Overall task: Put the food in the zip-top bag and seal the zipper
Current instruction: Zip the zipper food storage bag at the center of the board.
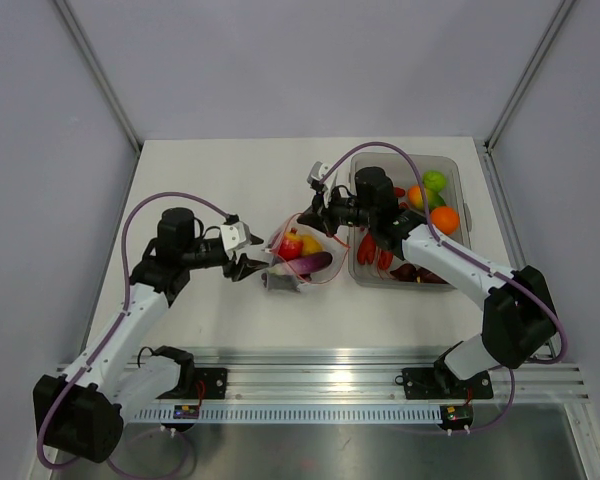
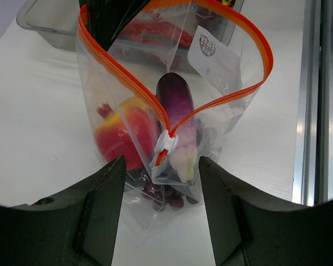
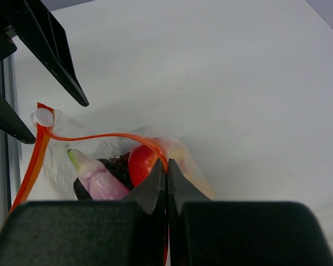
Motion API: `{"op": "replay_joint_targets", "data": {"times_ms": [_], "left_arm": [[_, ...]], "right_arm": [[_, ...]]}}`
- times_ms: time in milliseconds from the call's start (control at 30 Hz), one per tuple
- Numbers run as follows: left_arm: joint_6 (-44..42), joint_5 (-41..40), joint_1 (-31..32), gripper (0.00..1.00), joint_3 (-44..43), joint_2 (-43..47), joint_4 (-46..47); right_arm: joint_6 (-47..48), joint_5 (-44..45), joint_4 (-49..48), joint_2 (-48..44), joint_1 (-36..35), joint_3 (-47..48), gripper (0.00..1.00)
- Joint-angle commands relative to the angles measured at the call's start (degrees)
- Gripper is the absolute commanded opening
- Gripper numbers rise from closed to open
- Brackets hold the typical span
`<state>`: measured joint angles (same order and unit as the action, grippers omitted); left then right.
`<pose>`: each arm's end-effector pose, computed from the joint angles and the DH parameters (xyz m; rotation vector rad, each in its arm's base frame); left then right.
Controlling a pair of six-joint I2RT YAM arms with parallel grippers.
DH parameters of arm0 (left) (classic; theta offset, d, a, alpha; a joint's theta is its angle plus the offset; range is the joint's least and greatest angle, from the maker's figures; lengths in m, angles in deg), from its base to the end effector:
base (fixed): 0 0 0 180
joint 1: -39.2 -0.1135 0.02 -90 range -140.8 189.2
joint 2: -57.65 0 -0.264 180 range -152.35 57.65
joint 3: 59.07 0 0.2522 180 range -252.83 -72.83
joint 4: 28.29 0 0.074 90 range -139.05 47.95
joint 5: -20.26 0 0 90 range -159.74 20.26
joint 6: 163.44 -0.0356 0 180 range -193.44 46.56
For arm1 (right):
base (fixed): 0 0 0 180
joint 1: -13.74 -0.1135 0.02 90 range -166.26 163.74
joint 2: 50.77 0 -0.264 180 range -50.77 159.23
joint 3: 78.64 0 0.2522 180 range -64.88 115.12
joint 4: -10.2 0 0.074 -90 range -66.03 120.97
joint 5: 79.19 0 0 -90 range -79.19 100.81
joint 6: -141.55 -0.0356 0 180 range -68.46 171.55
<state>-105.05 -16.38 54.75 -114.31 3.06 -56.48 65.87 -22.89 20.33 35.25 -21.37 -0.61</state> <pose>0.1886 -0.0821 0.2875 1.2484 1.4604 -0.7588 0.2749 0.2174 0.3096 -1.1522 1.5235 0.7998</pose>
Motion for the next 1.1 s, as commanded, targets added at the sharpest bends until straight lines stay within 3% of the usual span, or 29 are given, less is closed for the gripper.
{"op": "replay_joint_targets", "data": {"times_ms": [0, 500, 667, 767, 800, 833, 900, 1000, 1067], "left_arm": [[-0.64, 2.89, -0.17, 0.58, 0.78, -0.52, 4.94], [0.5, 3.15, 0.18, 0.45, -0.01, -3.51, 5.56], [1.47, 2.89, 0.18, 0.12, -0.45, -4.12, 6.09], [2.61, 2.19, 0.27, 0.0, -1.59, -5.08, 6.09], [3.66, 2.18, 0.27, 0.0, -2.03, -5.44, 6.17], [3.93, 2.18, 0.27, 0.0, -2.47, -5.7, 5.83], [3.75, 3.41, 0.27, 0.0, -3.78, -6.32, 4.95], [3.67, 4.9, 0.27, 0.0, -4.49, -6.06, 4.77], [4.97, 4.91, 0.27, 0.0, -4.58, -5.79, 5.64]], "right_arm": [[-0.79, -1.46, -2.6, 0.03, 0.57, 2.17, 0.0], [-1.93, -2.52, -2.69, 0.29, 0.75, 2.26, 0.0], [-2.55, -3.04, -2.95, 0.2, 1.01, 2.09, 0.0], [-2.46, -3.66, -2.08, 0.29, 1.19, 2.96, 0.01], [-2.2, -3.84, -0.16, 0.2, 1.19, 4.27, 0.05], [-1.68, -4.01, 1.08, 0.2, 1.19, 5.07, 0.25], [-0.36, -3.84, 6.24, -0.32, 1.19, 7.78, 0.39], [3.59, -4.62, 11.0, -2.07, 0.66, 9.73, 0.5], [8.42, -2.97, 14.25, -3.22, -0.56, 10.26, 0.5]]}}
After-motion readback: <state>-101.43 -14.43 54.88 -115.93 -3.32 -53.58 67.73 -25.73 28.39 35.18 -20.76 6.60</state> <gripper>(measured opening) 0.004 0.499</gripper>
